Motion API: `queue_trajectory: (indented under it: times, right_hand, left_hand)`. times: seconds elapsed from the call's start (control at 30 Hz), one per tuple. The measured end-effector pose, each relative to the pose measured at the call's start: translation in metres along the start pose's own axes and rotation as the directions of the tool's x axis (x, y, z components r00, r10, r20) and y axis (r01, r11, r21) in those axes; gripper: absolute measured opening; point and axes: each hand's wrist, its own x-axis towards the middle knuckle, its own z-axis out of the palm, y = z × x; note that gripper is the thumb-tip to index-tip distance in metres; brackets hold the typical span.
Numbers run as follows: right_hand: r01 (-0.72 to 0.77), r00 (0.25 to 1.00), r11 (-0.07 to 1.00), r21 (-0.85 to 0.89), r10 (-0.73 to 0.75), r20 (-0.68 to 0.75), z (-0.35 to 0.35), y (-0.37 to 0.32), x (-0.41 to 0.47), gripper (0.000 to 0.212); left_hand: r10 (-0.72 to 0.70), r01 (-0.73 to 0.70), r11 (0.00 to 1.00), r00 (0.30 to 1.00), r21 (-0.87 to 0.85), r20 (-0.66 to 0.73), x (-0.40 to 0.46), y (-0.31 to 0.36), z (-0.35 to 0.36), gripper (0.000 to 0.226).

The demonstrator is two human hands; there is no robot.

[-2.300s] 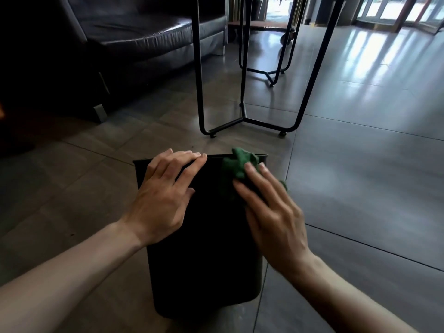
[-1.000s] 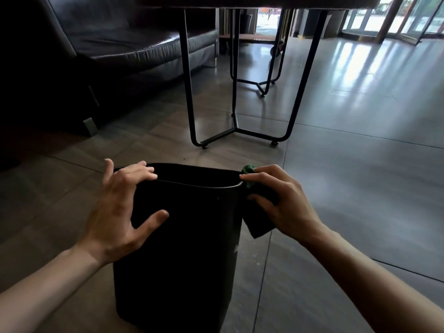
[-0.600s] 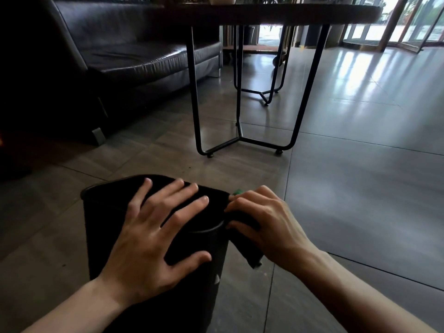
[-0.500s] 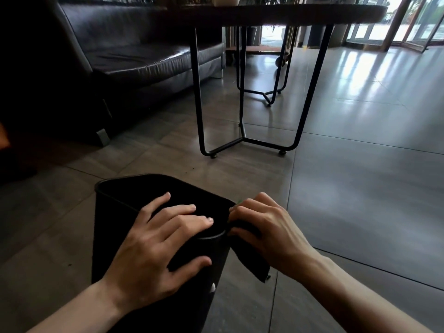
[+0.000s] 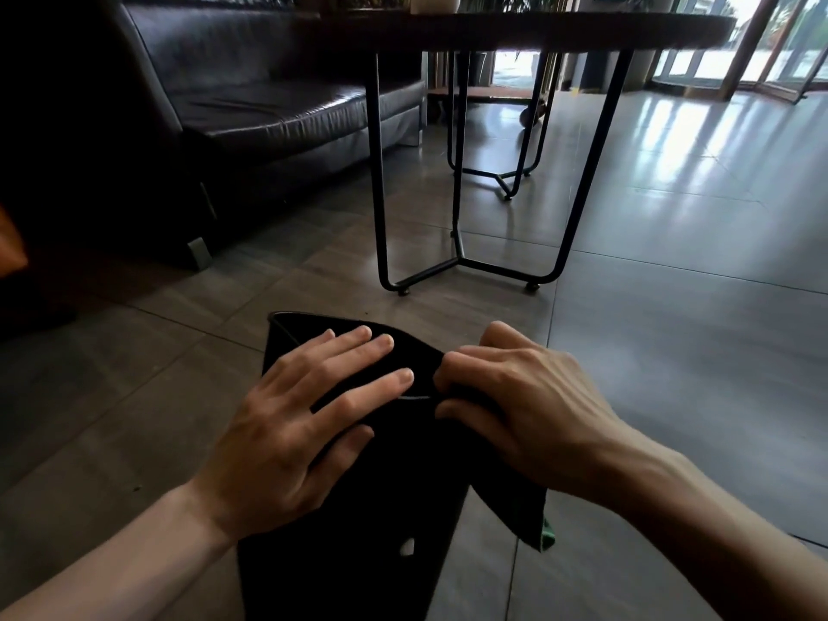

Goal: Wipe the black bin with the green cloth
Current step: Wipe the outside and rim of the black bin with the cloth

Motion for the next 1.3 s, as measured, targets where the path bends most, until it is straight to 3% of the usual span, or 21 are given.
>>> queue_trajectory:
  times: [0.2, 0.4, 0.57, 0.67, 0.73, 0.8, 0.87, 1.0, 1.13, 1.3]
  right_hand:
    - [-0.028, 0.998, 0.994, -0.104, 0.034, 0.061, -0.035, -0.018, 0.018, 0.021]
    - [-0.103, 0.995, 0.981, -0.164, 0.100, -0.030, -0.027, -0.024, 0.036, 0.024]
    - [-0.125, 0.940, 0.989, -0.076, 0.093, -0.329, 0.002, -0.020, 0.031, 0.018]
    - [-0.044, 0.778, 0.997, 0.058, 0.071, -0.625, 0.019, -0.023, 0.025, 0.017]
    - [0.033, 0.708, 0.990, 0.140, 0.076, -0.702, 0.031, -0.031, 0.028, 0.020]
    - [0.074, 0.748, 0.975, 0.207, 0.083, -0.658, 0.048, -0.040, 0.031, 0.023]
    - [0.067, 0.846, 0.977, 0.203, 0.052, -0.531, 0.067, -0.044, 0.028, 0.027]
    - [0.102, 0.945, 0.995, -0.018, -0.102, -0.310, 0.092, -0.042, 0.011, 0.053]
    - [0.226, 0.937, 0.961, -0.161, -0.260, -0.234, 0.110, -0.039, -0.010, 0.056]
    - [0.434, 0.861, 0.844, -0.315, -0.491, -0.130, 0.131, -0.031, -0.042, 0.041]
  left_hand:
    - [0.006, -0.006, 1.000, 0.999, 0.014, -0.052, 0.005, -0.005, 0.005, 0.043]
    - [-0.011, 0.016, 0.994, 0.999, 0.109, -0.050, 0.005, -0.013, 0.007, 0.056]
    - [-0.094, 0.095, 0.993, 0.995, 0.064, -0.029, 0.006, -0.025, 0.006, 0.070]
    - [-0.161, 0.163, 0.985, 0.986, 0.052, -0.038, 0.004, -0.035, 0.004, 0.070]
    - [-0.192, 0.193, 0.980, 0.981, 0.041, -0.033, 0.003, -0.040, 0.002, 0.069]
    - [-0.214, 0.214, 0.977, 0.977, 0.005, -0.017, 0.006, -0.044, 0.001, 0.067]
    - [-0.236, 0.236, 0.971, 0.972, -0.034, 0.002, 0.010, -0.047, -0.001, 0.065]
    - [-0.308, 0.309, 0.948, 0.951, -0.074, 0.024, 0.015, -0.053, -0.004, 0.067]
    - [-0.346, 0.348, 0.934, 0.938, -0.081, 0.039, 0.014, -0.057, -0.006, 0.060]
    - [-0.357, 0.360, 0.927, 0.933, -0.108, 0.049, 0.013, -0.056, -0.006, 0.060]
